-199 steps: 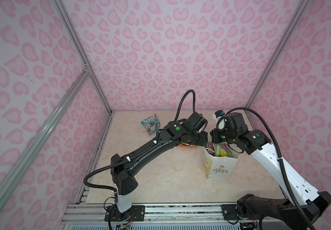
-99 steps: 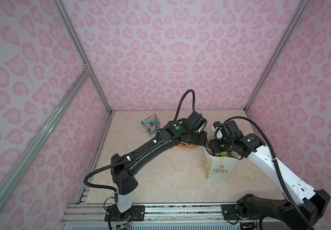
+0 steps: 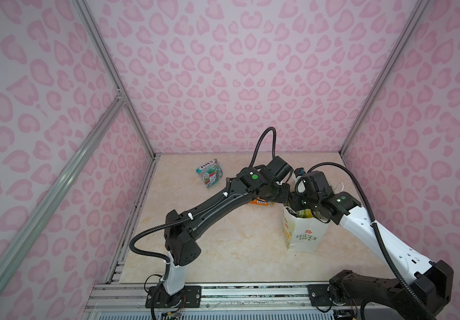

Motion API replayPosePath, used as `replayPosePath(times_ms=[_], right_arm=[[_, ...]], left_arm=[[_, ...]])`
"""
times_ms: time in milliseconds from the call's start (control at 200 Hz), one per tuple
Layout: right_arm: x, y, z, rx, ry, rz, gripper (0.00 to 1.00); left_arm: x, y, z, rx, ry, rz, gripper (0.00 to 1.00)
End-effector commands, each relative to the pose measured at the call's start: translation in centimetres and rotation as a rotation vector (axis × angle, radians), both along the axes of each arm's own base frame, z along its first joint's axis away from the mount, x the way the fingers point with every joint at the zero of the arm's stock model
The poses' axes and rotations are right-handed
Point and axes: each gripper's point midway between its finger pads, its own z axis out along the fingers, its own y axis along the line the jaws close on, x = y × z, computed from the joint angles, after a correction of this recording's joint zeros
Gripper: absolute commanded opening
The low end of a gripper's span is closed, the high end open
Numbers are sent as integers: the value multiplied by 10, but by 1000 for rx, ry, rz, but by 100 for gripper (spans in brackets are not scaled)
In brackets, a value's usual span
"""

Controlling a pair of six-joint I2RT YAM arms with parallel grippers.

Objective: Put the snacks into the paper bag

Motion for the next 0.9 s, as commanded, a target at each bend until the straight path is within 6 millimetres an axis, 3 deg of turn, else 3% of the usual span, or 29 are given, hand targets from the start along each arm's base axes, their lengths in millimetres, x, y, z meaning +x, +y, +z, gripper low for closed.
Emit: replayPosePath(times_ms=[0, 115, 315, 585, 810, 900], right_arm=[[12, -1, 12, 30, -102, -20, 34], [13, 0, 20, 54, -142, -13, 17], [12, 6, 30, 104, -190, 17, 0], [-8, 11, 70, 165, -156, 57, 0], [-22, 18, 87, 203, -52, 77, 0], [-24, 26, 92, 227, -7, 103, 0]], left_arm=[[-5, -9, 2, -28, 18, -31, 21], [-6, -14, 1, -35, 29, -36, 15], [-2, -13, 7, -31, 12, -21, 10], [3, -13, 4, -8, -1, -10, 9], [4, -15, 3, -14, -4, -10, 8], [3, -17, 12, -35, -10, -23, 18]])
